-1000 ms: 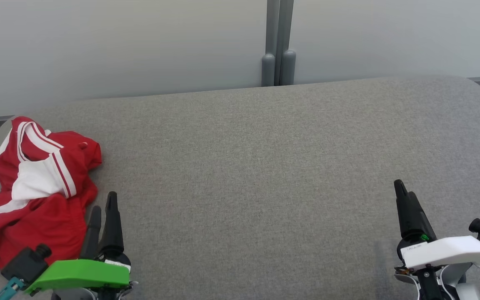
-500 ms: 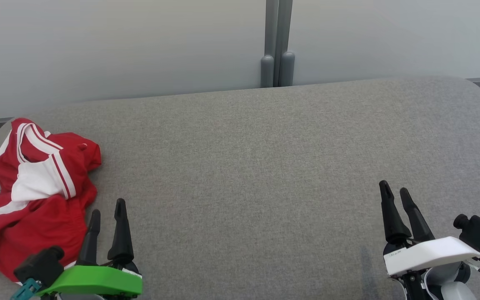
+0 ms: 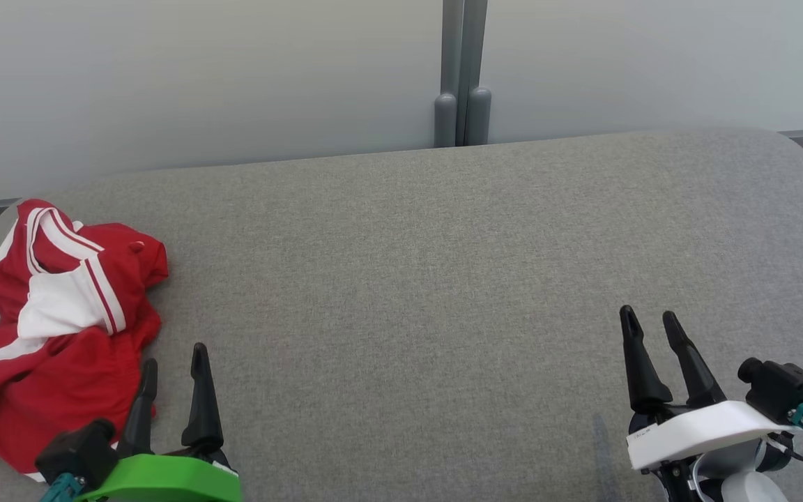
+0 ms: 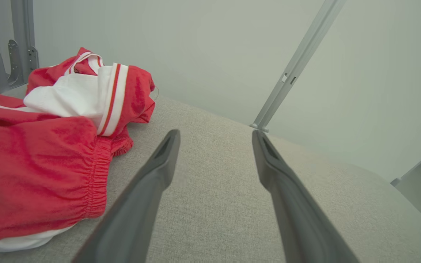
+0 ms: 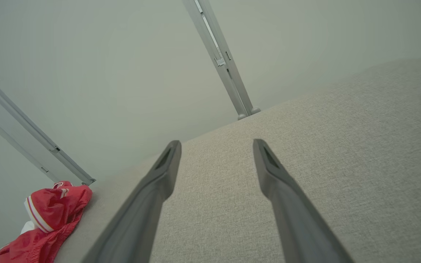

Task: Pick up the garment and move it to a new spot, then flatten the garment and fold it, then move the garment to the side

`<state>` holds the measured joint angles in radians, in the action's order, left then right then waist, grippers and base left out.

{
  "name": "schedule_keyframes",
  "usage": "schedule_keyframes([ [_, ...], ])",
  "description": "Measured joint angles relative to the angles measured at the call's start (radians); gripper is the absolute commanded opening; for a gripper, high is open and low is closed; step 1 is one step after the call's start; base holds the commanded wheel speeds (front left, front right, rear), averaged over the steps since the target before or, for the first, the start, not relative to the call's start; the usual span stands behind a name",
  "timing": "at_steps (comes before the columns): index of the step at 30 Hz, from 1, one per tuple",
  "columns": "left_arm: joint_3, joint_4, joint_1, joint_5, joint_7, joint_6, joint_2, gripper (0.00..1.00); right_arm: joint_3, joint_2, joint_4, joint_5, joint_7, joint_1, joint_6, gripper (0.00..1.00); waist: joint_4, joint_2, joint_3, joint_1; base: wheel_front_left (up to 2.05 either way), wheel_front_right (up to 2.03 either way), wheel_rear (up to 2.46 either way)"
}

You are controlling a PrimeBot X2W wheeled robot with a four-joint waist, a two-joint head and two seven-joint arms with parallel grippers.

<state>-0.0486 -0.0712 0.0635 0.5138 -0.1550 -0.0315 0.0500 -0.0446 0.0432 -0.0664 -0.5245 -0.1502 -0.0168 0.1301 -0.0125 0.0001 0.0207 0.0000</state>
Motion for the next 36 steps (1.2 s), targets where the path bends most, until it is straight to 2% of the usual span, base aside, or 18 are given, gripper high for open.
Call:
schedule_keyframes([
  [13,0.002,0.001,0.015,-0.133,-0.032,0.023,0.002,1.0,-0.014,0.001,-0.016,0.162,-0.033,0.003,0.0,1.0,-0.002,0.0,0.001,0.0,0.0,0.0,0.0],
  [36,-0.006,-0.007,0.027,-0.311,-0.078,0.046,0.011,1.0,-0.039,0.003,-0.025,0.362,-0.081,0.022,0.0,1.0,-0.005,0.0,0.001,0.0,0.0,0.0,0.0],
])
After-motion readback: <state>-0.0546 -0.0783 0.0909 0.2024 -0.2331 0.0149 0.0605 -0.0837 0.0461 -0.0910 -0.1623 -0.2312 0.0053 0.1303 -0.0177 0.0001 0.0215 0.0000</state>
